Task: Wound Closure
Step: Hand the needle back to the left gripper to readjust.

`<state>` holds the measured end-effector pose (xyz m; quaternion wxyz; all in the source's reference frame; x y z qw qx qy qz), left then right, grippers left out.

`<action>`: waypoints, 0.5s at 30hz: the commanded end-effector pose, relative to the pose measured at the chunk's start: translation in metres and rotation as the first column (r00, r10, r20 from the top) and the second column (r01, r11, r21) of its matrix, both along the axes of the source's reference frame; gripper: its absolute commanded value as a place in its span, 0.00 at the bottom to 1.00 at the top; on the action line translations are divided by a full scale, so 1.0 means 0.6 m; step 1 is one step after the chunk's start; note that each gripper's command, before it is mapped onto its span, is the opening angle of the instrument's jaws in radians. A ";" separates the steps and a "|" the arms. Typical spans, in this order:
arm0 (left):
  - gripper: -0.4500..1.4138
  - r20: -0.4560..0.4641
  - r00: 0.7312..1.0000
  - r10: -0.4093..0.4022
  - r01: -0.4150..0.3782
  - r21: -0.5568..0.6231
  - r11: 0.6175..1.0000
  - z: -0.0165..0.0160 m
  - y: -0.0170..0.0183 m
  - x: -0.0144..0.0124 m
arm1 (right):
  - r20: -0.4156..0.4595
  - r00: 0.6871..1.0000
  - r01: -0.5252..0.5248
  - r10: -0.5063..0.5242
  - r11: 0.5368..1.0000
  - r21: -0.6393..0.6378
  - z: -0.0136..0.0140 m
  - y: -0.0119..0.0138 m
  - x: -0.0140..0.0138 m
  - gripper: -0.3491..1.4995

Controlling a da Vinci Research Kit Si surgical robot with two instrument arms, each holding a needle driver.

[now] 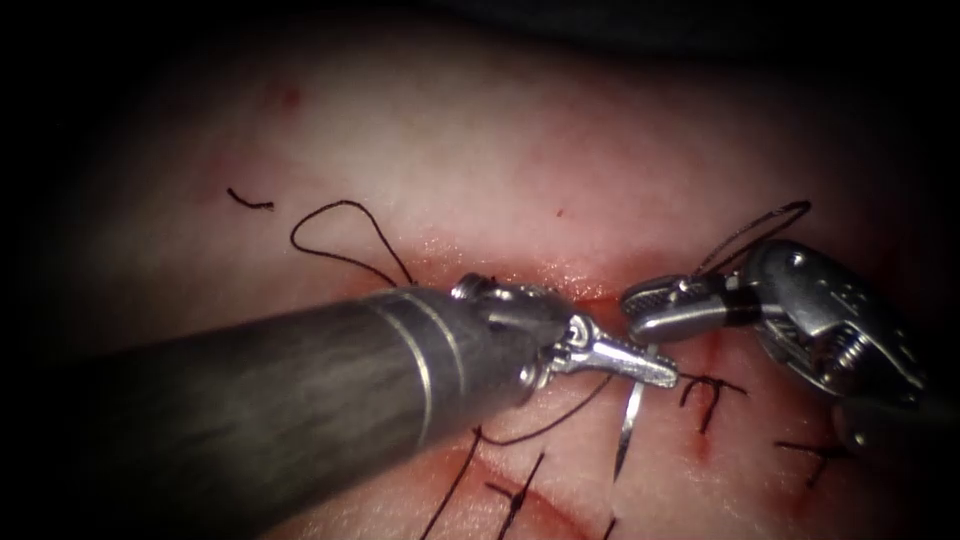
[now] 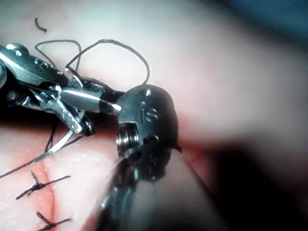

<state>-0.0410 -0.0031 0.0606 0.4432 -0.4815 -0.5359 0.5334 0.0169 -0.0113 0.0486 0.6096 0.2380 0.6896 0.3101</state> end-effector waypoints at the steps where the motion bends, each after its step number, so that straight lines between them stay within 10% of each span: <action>1: 0.00 -0.005 1.000 -0.005 0.005 -0.004 1.000 0.0009 0.0009 -0.0010 | 0.004 1.000 -0.012 0.012 1.000 0.001 0.0006 0.0000 0.0013 0.00; 6: 0.00 -0.024 1.000 -0.014 0.014 -0.009 1.000 0.0013 0.0010 0.0001 | 0.041 0.998 -0.046 0.045 0.999 0.008 0.0005 -0.0001 0.0016 0.00; 11: 0.00 -0.039 0.998 -0.044 0.042 -0.037 0.998 0.0007 0.0023 0.0023 | 0.082 0.990 -0.124 0.118 0.990 0.065 0.0003 -0.0003 0.0021 0.70; 15: 0.00 -0.040 0.996 -0.080 0.076 -0.084 0.994 0.0005 0.0030 0.0031 | 0.135 0.968 -0.226 0.211 0.969 0.101 -0.0004 -0.0008 0.0023 0.74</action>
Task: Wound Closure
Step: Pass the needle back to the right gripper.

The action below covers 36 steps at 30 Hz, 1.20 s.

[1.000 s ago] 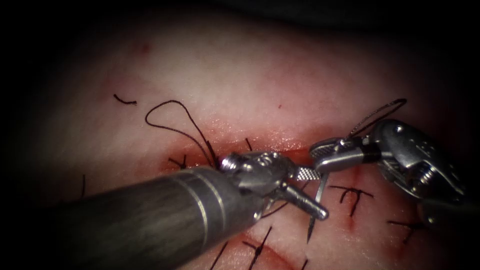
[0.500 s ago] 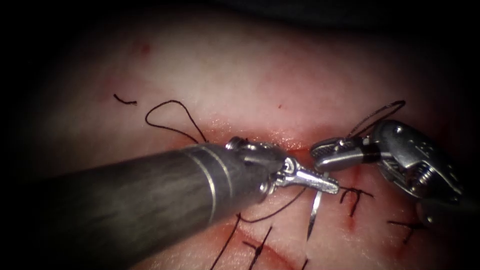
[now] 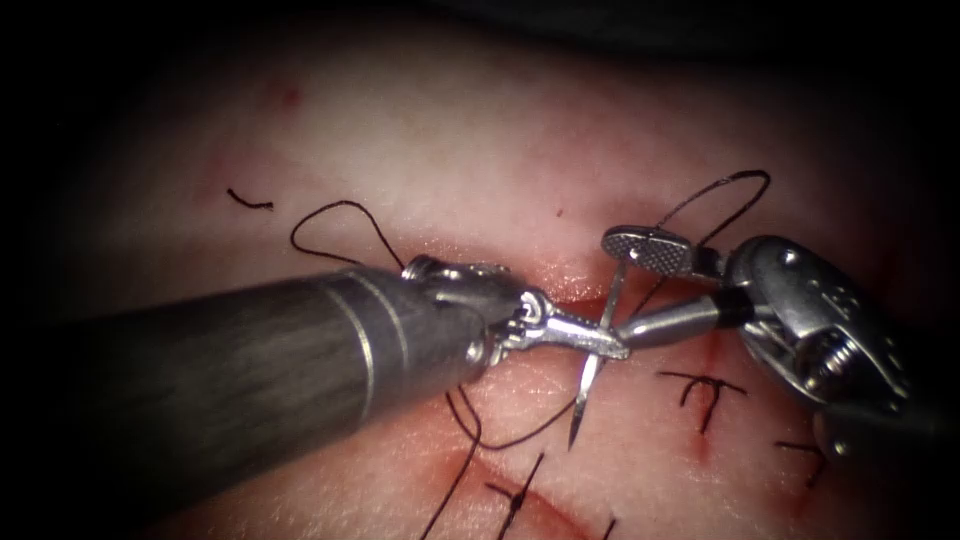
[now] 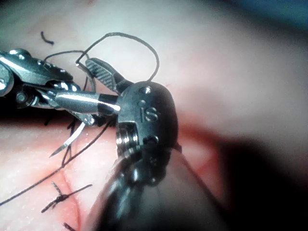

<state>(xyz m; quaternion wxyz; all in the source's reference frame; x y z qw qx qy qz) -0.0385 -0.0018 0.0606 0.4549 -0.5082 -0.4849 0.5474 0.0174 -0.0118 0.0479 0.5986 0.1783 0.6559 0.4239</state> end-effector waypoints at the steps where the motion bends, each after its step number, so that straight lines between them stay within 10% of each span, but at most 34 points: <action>1: 0.00 -0.005 1.000 -0.007 0.007 -0.012 1.000 0.0006 0.0008 -0.0010 | 0.022 1.000 -0.022 0.022 1.000 0.009 0.0006 -0.0002 0.0015 0.74; 10: 0.00 -0.020 1.000 -0.024 0.023 -0.062 0.998 0.0005 0.0007 -0.0002 | 0.116 0.988 -0.105 0.100 0.994 0.032 0.0002 -0.0003 0.0018 0.58; 26: 0.00 -0.026 0.999 -0.030 0.027 -0.112 0.993 0.0005 0.0007 -0.0002 | 0.266 0.956 -0.156 0.123 0.982 0.106 0.0040 -0.0009 0.0041 0.63; 28: 0.00 -0.026 0.999 -0.030 0.027 -0.118 0.993 0.0006 0.0007 -0.0003 | 0.265 0.956 -0.155 0.122 0.982 0.106 0.0039 -0.0009 0.0039 0.46; 30: 0.00 -0.024 0.999 -0.028 0.025 -0.124 0.992 0.0006 0.0006 -0.0003 | 0.256 0.959 -0.152 0.118 0.981 0.117 0.0036 -0.0010 0.0037 0.00; 36: 0.00 -0.021 0.999 -0.026 0.022 -0.143 0.989 0.0008 0.0003 -0.0004 | 0.237 0.965 -0.152 0.111 0.975 0.163 0.0020 0.0005 0.0039 0.00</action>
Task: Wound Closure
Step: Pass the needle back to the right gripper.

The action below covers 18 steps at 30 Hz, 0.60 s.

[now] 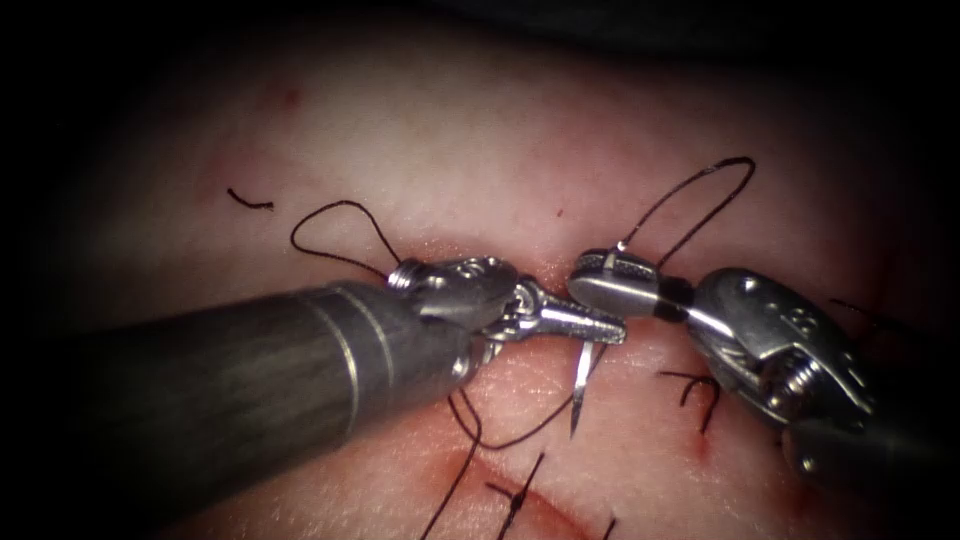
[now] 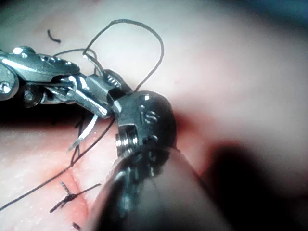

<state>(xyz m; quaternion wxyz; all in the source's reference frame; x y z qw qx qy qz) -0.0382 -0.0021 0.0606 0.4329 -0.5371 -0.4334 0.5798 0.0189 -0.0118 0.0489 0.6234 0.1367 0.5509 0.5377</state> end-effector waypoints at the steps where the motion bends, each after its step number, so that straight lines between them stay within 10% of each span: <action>1: 0.00 0.004 1.000 0.004 -0.004 -0.013 1.000 0.0008 0.0008 -0.0010 | -0.014 1.000 0.004 -0.004 1.000 0.001 0.0001 0.0007 0.0015 0.00; 5: 0.00 -0.001 1.000 0.010 -0.010 -0.034 0.999 0.0008 0.0001 -0.0012 | -0.023 1.000 0.011 -0.011 1.000 0.000 -0.0006 0.0005 0.0018 0.00; 10: 0.82 -0.095 0.995 -0.037 0.019 -0.178 0.984 0.0007 0.0009 -0.0010 | -0.026 1.000 0.016 -0.016 1.000 -0.001 -0.0006 0.0001 0.0009 0.00; 18: 0.97 -0.044 0.999 0.021 -0.036 -0.370 0.928 -0.0006 -0.0009 0.0007 | -0.078 0.992 0.104 -0.102 0.994 0.024 -0.0010 -0.0010 -0.0024 0.00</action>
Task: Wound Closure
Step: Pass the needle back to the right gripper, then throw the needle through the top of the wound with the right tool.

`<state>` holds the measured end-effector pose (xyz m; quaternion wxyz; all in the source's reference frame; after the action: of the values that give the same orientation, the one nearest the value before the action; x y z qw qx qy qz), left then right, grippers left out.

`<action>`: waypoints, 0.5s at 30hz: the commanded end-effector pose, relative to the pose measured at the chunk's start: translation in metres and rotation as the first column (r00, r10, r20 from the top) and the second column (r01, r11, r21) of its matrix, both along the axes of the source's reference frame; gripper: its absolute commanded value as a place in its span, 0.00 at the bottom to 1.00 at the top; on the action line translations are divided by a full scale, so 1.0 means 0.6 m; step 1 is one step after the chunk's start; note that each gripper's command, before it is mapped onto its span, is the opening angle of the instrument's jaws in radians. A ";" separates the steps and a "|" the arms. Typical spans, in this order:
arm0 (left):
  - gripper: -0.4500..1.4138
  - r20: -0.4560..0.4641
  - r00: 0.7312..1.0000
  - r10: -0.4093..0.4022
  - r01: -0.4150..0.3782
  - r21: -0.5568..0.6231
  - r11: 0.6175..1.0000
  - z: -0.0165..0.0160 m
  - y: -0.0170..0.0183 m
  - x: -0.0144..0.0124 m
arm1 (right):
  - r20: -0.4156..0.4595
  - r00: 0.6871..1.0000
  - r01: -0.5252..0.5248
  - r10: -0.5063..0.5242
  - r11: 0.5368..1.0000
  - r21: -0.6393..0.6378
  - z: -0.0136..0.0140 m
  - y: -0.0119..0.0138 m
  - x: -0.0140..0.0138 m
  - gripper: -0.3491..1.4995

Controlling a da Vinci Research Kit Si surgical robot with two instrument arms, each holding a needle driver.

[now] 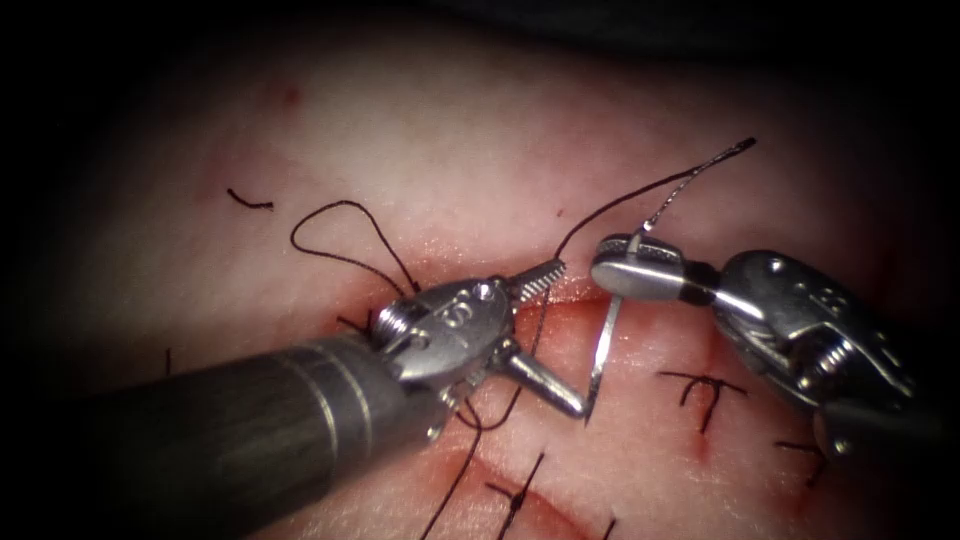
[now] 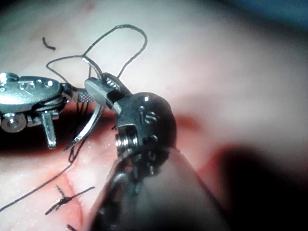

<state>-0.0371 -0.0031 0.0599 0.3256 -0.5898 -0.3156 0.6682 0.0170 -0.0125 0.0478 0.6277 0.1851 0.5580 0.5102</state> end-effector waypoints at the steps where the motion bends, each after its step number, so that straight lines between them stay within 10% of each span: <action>1: 0.97 0.006 1.000 0.006 -0.006 -0.010 1.000 0.0003 0.0003 -0.0004 | -0.028 0.999 0.038 -0.037 0.999 0.021 0.0008 -0.0001 0.0001 0.00; 15: 0.89 -0.009 1.000 0.012 -0.012 -0.029 1.000 0.0003 -0.0016 0.0026 | 0.042 0.955 0.289 -0.294 0.953 0.089 0.0083 -0.0021 -0.0064 0.00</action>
<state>-0.0353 -0.0051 0.0594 0.3094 -0.5919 -0.3100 0.6766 0.0125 -0.0138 0.0520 0.7065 0.2763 0.4856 0.4344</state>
